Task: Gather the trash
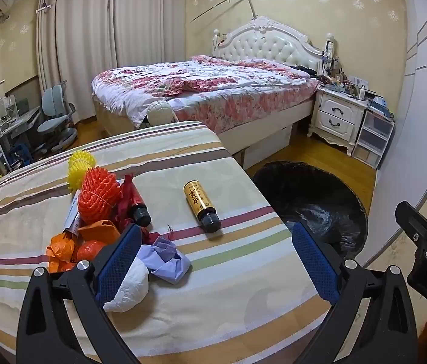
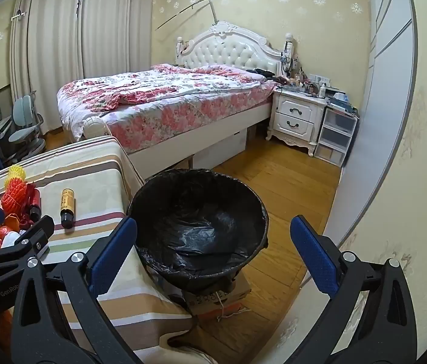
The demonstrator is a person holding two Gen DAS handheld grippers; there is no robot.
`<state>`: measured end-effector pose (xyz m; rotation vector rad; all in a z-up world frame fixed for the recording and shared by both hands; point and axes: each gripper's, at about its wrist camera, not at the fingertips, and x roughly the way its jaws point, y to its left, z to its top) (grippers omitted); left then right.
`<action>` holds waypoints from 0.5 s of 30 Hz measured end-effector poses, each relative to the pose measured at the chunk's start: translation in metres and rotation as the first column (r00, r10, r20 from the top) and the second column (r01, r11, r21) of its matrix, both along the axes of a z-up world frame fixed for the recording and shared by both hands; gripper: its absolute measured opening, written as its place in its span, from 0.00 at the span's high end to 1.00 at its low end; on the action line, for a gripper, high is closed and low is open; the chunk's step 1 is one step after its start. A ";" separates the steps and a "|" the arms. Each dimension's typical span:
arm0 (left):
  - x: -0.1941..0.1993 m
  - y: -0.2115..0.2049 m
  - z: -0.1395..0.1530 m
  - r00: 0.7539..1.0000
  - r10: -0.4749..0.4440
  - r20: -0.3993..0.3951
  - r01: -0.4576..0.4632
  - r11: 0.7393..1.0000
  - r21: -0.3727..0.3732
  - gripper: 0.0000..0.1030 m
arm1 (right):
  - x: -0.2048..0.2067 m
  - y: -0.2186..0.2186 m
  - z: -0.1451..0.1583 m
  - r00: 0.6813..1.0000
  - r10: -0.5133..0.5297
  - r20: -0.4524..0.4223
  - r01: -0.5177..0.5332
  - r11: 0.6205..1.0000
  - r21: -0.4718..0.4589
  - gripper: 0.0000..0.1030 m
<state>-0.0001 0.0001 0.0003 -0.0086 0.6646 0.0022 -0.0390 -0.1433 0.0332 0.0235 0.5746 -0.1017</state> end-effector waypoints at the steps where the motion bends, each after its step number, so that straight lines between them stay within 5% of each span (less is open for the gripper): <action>1: 0.000 0.000 0.000 1.000 0.000 0.003 0.000 1.000 0.001 0.06 | 0.000 0.000 0.000 1.000 -0.001 0.007 0.001 1.000 -0.005 0.04; 15: -0.008 -0.005 0.003 1.000 0.000 0.031 -0.001 1.000 0.021 0.06 | -0.001 -0.001 -0.001 1.000 -0.001 0.002 0.001 1.000 -0.002 0.04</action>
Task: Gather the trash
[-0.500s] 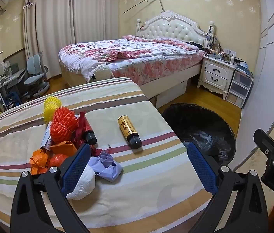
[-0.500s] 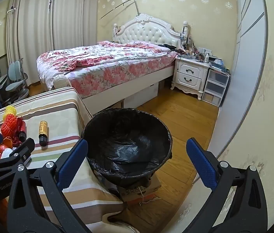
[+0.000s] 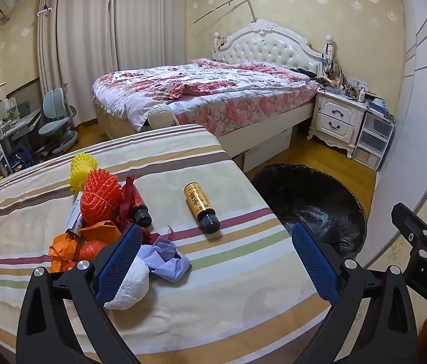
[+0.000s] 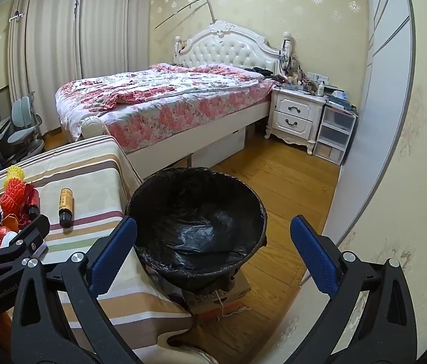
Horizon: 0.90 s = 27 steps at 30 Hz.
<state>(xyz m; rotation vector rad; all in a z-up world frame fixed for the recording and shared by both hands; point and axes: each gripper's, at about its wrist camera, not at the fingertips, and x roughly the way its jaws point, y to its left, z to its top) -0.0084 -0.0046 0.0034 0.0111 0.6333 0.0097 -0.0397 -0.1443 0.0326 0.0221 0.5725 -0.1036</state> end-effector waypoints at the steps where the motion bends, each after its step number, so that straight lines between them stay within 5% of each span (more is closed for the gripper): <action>1: 0.001 0.001 0.000 1.000 0.000 0.000 0.000 1.000 -0.001 0.06 | 0.000 0.000 0.000 1.000 -0.001 0.000 0.001 1.000 0.001 0.04; 27: -0.001 0.000 0.004 1.000 0.009 -0.001 -0.009 1.000 -0.002 0.06 | 0.002 -0.002 -0.005 1.000 -0.002 -0.007 0.002 1.000 0.004 0.04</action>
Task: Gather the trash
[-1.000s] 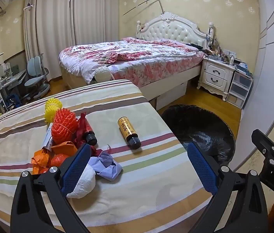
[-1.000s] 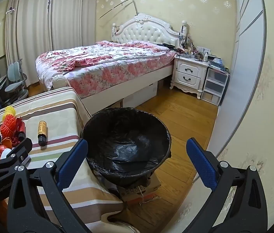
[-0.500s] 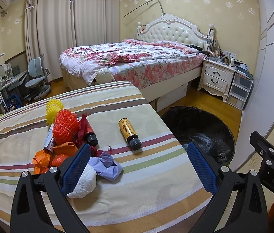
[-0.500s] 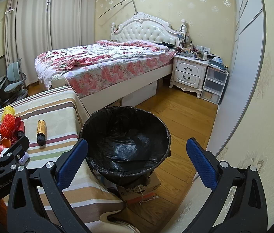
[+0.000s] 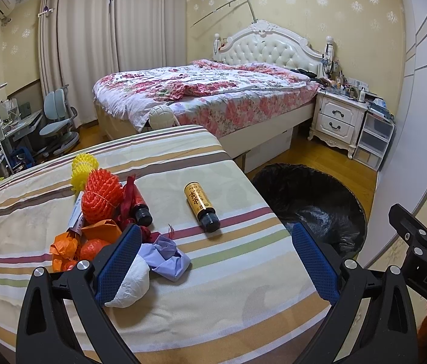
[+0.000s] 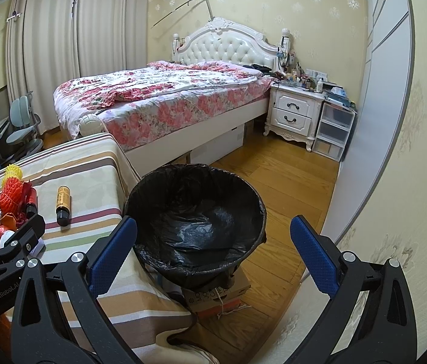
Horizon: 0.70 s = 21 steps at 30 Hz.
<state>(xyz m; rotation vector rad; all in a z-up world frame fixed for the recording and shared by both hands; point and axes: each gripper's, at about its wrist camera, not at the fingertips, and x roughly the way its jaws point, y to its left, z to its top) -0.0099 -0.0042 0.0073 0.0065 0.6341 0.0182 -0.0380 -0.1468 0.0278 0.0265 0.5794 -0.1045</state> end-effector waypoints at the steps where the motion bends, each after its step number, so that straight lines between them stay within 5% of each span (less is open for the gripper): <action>1: 0.000 0.000 0.000 1.000 0.000 0.000 0.000 1.000 -0.001 0.06 | 0.000 0.000 0.001 1.000 0.000 -0.001 0.000 1.000 0.001 0.04; 21: 0.000 0.000 -0.001 1.000 -0.001 0.000 0.001 1.000 0.001 0.06 | 0.001 0.000 0.001 1.000 -0.001 -0.005 0.001 1.000 0.004 0.04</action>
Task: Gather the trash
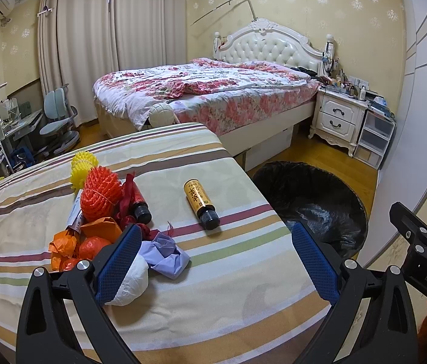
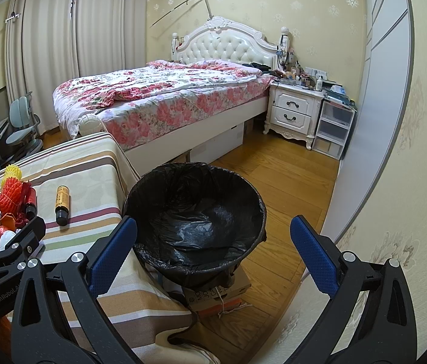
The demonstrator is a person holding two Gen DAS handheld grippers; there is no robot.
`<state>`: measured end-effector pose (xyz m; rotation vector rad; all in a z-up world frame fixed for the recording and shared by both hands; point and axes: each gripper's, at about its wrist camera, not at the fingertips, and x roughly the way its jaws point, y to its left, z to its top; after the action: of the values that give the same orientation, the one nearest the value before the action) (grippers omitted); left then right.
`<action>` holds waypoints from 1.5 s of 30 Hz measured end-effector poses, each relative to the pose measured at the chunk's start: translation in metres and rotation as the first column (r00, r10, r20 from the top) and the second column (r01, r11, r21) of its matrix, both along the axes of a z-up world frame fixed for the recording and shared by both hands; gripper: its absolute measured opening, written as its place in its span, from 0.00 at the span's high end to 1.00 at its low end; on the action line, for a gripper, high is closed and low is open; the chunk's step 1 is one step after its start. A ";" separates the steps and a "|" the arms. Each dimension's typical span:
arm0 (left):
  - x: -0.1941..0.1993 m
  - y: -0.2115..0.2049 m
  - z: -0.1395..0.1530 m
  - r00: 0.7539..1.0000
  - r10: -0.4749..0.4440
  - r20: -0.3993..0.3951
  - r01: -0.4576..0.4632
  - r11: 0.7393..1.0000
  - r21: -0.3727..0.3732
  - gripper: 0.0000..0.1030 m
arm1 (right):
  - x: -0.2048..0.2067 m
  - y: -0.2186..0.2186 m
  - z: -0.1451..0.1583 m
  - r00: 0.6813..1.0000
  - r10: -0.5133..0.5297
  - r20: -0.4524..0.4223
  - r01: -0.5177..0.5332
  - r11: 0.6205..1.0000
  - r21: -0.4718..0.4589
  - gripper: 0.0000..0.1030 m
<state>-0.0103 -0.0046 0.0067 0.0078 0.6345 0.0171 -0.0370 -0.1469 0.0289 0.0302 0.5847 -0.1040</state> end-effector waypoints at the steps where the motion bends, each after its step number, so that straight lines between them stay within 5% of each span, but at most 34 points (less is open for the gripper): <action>1: 0.000 0.000 0.000 1.000 0.000 0.000 0.000 1.000 0.001 0.06 | 0.000 0.000 0.000 1.000 0.000 -0.001 0.000 1.000 0.000 0.04; 15: -0.001 0.001 -0.003 1.000 0.007 -0.002 -0.007 1.000 0.000 0.06 | -0.002 0.000 -0.011 1.000 0.001 -0.006 -0.001 1.000 0.004 0.04; 34: -0.012 0.061 -0.005 0.995 0.097 -0.031 -0.096 0.995 0.019 0.07 | 0.007 0.046 -0.015 0.992 0.113 -0.051 -0.112 0.993 0.020 0.05; 39: -0.014 0.088 -0.003 0.989 0.146 -0.037 -0.145 0.989 0.029 0.07 | 0.012 0.064 -0.012 0.982 0.177 -0.066 -0.174 0.984 0.040 0.22; 45: -0.017 0.123 -0.003 0.975 0.217 -0.050 -0.216 0.976 0.025 0.07 | 0.024 0.091 -0.008 0.968 0.241 -0.074 -0.237 0.970 0.052 0.27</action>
<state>-0.0276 0.1185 0.0033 -0.0426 0.6849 0.2347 -0.0133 -0.0558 0.0213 -0.0030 0.6664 0.1427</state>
